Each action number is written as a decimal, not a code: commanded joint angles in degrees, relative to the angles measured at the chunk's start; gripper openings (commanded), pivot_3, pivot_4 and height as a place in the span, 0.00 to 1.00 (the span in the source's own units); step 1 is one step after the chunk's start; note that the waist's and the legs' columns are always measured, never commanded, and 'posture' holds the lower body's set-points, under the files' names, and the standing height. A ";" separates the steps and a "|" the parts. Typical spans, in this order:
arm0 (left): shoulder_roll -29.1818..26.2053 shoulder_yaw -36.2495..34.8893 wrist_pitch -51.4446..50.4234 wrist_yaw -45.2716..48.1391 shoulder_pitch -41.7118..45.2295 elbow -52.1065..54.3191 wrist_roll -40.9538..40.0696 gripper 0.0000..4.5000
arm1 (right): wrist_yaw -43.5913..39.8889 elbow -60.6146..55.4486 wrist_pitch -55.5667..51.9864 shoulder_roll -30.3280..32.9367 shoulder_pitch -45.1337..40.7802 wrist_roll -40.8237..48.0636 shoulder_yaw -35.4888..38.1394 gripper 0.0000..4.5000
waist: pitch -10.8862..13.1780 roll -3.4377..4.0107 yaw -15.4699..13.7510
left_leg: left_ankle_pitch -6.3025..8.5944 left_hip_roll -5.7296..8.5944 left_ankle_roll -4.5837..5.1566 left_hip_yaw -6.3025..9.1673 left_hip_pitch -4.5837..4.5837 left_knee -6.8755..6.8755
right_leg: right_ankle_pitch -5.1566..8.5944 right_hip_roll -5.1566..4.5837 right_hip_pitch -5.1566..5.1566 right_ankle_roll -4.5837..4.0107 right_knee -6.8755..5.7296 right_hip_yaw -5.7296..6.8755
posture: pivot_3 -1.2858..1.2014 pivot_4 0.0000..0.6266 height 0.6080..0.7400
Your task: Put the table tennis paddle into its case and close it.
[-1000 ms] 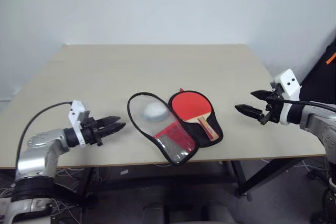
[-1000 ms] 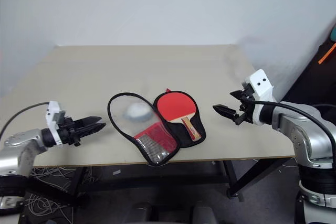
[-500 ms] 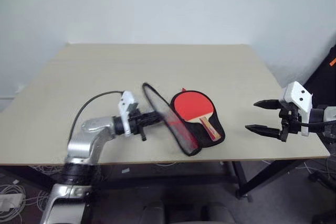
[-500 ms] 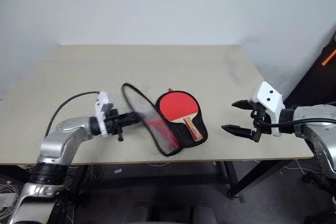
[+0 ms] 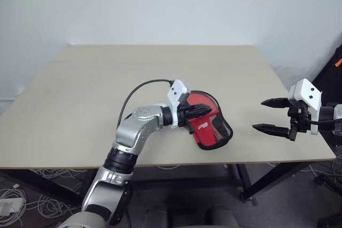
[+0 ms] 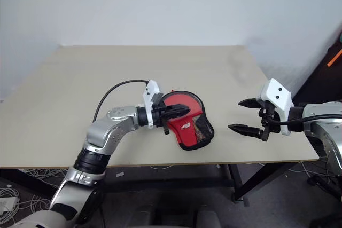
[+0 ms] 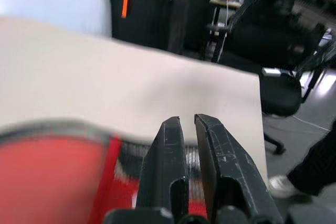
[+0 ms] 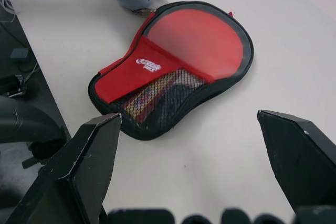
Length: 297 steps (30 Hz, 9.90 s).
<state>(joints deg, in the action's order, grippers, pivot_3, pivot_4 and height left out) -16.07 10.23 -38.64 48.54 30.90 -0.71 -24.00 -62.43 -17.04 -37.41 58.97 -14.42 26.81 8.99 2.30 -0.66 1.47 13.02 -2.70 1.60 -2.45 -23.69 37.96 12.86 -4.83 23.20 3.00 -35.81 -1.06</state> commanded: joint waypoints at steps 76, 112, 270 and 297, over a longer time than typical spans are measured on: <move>22.83 -28.85 -41.27 -43.52 3.39 -19.79 -7.25 0.85 | 11.84 -9.53 -7.48 -4.72 1.62 6.15 0.57 1.00 | -0.08 -0.07 -1.45 | 0.17 0.21 -0.20 0.34 0.37 0.19 | 0.05 -0.06 -0.71 0.06 0.17 0.16 | 0.52 0.00 1.00; -3.78 -8.24 -53.86 -31.84 2.45 -2.56 -35.64 0.01 | 13.38 -8.87 -8.01 -6.71 -0.86 6.93 -0.80 1.00 | 0.00 -0.15 -0.33 | 0.11 0.17 -0.10 0.28 0.09 -0.03 | 0.12 -0.08 -0.28 0.13 0.09 0.10 | 0.52 0.00 1.00; -1.20 -21.35 20.88 -0.34 18.54 -54.47 4.55 0.51 | 32.93 23.77 -2.16 -54.27 -8.50 -17.39 -29.65 0.00 | 0.00 -0.20 1.05 | -0.10 0.11 -0.02 0.27 -0.26 0.07 | -0.30 0.01 0.10 -0.05 -0.24 0.18 | 0.52 0.00 1.00; 7.23 -22.33 31.57 -9.02 32.53 -71.48 9.17 0.51 | 32.07 32.49 8.91 -53.88 -9.01 -20.92 -29.45 0.00 | -0.01 -0.23 1.05 | -0.10 0.12 -0.02 0.28 -0.07 0.07 | -0.26 0.01 -0.12 0.02 -0.21 0.18 | 0.52 0.00 1.00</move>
<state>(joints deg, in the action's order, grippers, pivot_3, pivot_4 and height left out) -9.51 -11.14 -9.27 40.02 59.52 -73.46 -14.71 -30.29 11.97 -27.56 4.47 -24.42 7.51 -19.83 2.29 -0.90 2.52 12.92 -2.58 1.58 -2.17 -23.73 38.02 12.65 -4.81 23.04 3.10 -36.02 -0.88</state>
